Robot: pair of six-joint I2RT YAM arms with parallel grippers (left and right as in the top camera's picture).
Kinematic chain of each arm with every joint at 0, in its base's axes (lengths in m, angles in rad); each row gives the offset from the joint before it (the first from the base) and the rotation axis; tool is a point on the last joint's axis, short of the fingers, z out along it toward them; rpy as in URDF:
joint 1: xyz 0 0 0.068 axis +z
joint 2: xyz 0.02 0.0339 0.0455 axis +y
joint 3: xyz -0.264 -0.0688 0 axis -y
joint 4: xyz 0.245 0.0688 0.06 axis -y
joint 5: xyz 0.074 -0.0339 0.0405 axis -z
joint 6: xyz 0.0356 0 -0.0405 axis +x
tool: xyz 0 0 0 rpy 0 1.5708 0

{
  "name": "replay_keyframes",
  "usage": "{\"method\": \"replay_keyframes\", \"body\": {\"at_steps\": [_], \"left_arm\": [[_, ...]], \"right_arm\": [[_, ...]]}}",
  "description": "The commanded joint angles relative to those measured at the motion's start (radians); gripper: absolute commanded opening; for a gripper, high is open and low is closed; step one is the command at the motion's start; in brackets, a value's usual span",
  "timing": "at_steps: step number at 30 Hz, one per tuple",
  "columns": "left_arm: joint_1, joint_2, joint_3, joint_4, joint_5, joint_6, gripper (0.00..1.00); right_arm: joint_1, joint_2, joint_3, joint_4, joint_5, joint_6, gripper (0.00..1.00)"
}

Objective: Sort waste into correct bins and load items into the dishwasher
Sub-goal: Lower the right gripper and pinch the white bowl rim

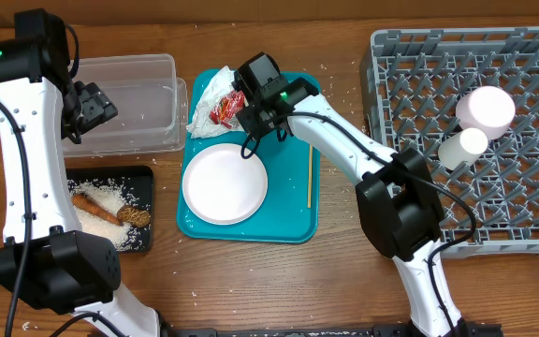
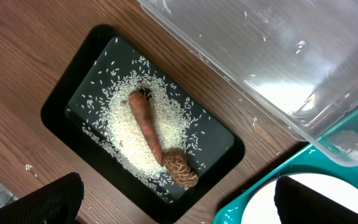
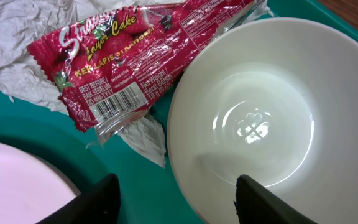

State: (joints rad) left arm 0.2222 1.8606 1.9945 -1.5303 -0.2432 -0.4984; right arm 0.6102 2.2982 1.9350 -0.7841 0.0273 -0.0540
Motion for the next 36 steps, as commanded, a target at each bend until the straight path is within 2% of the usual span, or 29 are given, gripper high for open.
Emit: {"method": "replay_keyframes", "body": {"at_steps": [1,7,17,24,30,31,36], "left_arm": [[-0.007,-0.017,0.016,0.000,0.001,0.004,1.00],[-0.007,-0.017,0.016,0.000,0.001,0.004,1.00],[-0.007,-0.017,0.016,0.000,0.001,0.004,1.00],[-0.007,-0.017,0.016,0.000,0.001,0.004,1.00],[-0.007,-0.017,0.016,0.000,0.001,0.004,1.00],[-0.007,-0.017,0.016,0.000,0.001,0.004,1.00],[-0.007,-0.017,0.016,-0.001,0.002,0.004,1.00]], "right_arm": [[0.000,0.006,-0.005,0.014,0.006,-0.006,0.61],[-0.002,0.031,-0.005,0.021,0.010,-0.002,0.53],[-0.002,0.048,-0.005,0.016,0.036,-0.003,0.52],[-0.002,0.047,0.001,-0.041,0.075,0.006,0.27],[-0.008,0.047,0.079,-0.151,0.126,0.079,0.06],[-0.011,0.046,0.109,-0.181,0.128,0.098,0.04],[-0.029,0.040,0.296,-0.344,0.130,0.185,0.04]]}}
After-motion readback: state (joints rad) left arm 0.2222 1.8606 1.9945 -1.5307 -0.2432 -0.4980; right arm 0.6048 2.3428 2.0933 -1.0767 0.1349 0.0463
